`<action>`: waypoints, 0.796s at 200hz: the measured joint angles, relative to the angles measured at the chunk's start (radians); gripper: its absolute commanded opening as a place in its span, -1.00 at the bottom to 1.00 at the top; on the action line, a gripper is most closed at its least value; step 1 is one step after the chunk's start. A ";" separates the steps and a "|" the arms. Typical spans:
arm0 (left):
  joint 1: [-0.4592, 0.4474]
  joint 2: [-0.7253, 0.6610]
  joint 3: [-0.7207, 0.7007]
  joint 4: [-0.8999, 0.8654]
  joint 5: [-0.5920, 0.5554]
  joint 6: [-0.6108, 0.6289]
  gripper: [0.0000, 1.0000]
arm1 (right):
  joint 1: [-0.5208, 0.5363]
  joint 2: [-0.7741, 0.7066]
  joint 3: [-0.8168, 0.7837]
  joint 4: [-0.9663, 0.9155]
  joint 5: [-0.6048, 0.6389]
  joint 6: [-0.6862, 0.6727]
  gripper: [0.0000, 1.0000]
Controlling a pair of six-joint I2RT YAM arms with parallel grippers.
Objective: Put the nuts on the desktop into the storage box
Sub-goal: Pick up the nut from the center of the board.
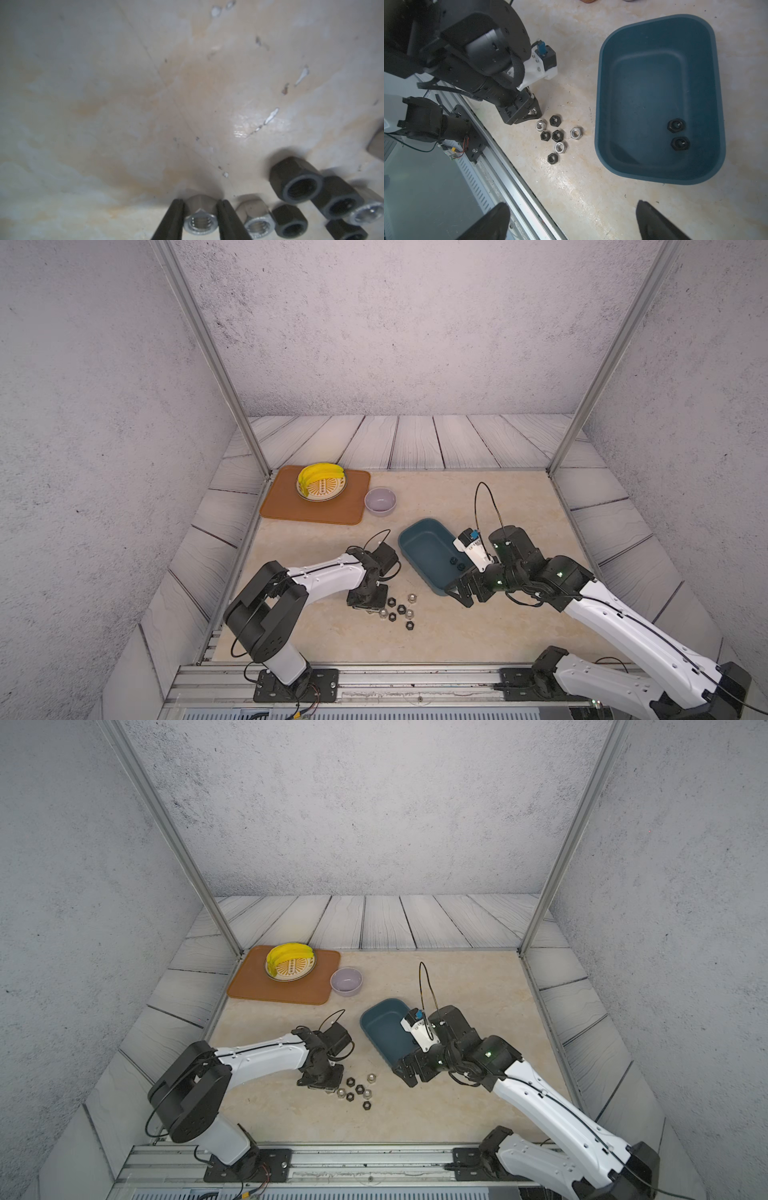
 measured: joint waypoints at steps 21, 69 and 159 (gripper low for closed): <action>0.001 0.000 0.000 0.000 0.002 0.000 -0.40 | 0.001 0.000 0.000 0.000 0.000 0.000 0.99; 0.002 0.000 0.000 -0.001 0.007 -0.001 -0.35 | 0.005 0.000 0.000 0.000 0.002 0.000 0.99; 0.011 -0.022 -0.027 -0.007 0.026 -0.019 -0.37 | 0.013 0.032 0.000 -0.019 0.035 -0.001 0.99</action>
